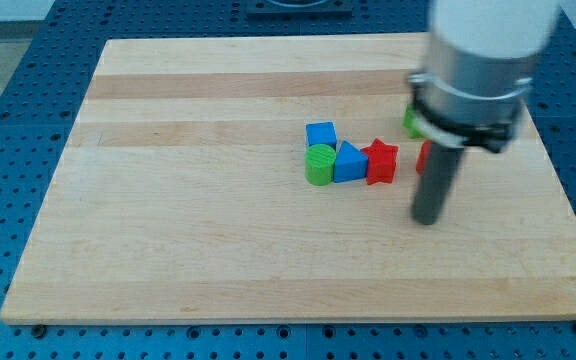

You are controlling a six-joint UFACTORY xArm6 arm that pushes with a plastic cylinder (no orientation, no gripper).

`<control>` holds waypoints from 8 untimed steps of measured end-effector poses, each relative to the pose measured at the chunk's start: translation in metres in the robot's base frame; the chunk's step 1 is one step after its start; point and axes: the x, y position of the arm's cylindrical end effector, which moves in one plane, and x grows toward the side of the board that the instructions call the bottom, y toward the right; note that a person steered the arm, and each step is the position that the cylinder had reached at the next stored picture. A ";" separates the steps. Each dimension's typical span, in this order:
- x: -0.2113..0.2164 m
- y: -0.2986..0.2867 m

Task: Push the red circle right to the red star

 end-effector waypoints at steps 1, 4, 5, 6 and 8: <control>-0.015 0.069; -0.072 0.045; -0.074 0.017; -0.074 0.002; -0.075 0.027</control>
